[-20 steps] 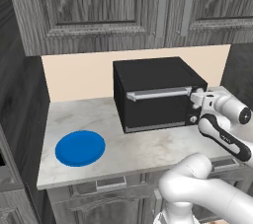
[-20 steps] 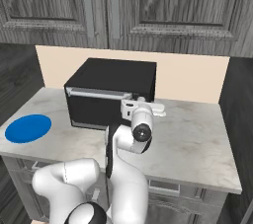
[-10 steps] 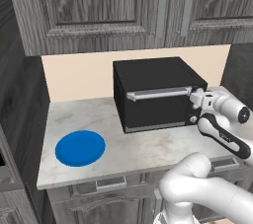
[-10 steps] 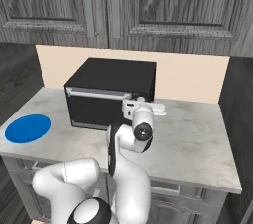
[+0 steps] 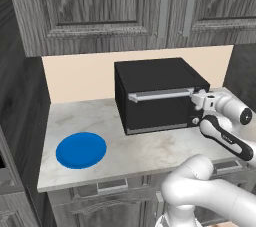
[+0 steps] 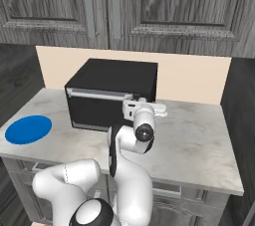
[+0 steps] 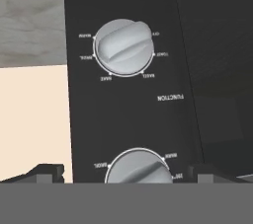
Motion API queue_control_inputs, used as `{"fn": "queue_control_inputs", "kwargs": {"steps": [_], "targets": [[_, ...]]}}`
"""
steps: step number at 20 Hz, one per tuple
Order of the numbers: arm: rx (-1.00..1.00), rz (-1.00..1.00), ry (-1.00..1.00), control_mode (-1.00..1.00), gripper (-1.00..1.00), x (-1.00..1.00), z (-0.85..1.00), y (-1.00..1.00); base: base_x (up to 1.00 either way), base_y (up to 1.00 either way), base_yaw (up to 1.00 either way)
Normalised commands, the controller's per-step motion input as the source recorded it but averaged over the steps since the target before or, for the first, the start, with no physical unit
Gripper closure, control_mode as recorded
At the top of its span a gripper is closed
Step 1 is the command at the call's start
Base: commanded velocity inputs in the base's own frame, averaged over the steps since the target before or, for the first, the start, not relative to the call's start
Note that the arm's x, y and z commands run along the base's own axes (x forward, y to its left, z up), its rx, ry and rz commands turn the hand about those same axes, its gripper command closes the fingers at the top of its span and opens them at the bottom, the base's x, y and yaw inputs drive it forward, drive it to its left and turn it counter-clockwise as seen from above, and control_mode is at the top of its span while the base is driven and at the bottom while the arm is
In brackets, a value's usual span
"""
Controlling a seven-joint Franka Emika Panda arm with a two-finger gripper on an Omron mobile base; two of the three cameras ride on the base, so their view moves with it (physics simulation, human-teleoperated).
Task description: Pull the toaster oven rack outwards. Pick up the baguette from the plate and place it on the toaster oven rack. Close the toaster oven door fully and set the temperature to the lowest setting.
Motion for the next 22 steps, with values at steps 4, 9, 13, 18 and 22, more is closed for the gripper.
{"fn": "queue_control_inputs", "kwargs": {"steps": [4, 9, 13, 18, 22], "targets": [[0.0, 0.0, 0.0, -1.0, -1.0, 0.0, 0.0, 0.0, 0.0, 0.0, 0.0], [0.0, 0.0, 0.0, -1.0, 1.0, 0.0, 0.0, 0.0, 0.0, 0.0, 0.0], [0.0, 0.0, 0.0, -1.0, 1.0, 0.0, 0.0, 0.0, 0.0, 0.0, 0.0], [0.0, 0.0, -0.02, -1.0, 1.0, -0.03, 0.0, 0.0, 0.0, 0.0, 0.0], [0.0, -0.01, -0.05, -1.0, 1.0, -0.16, 0.0, 0.0, 0.0, 0.0, 0.0]]}}
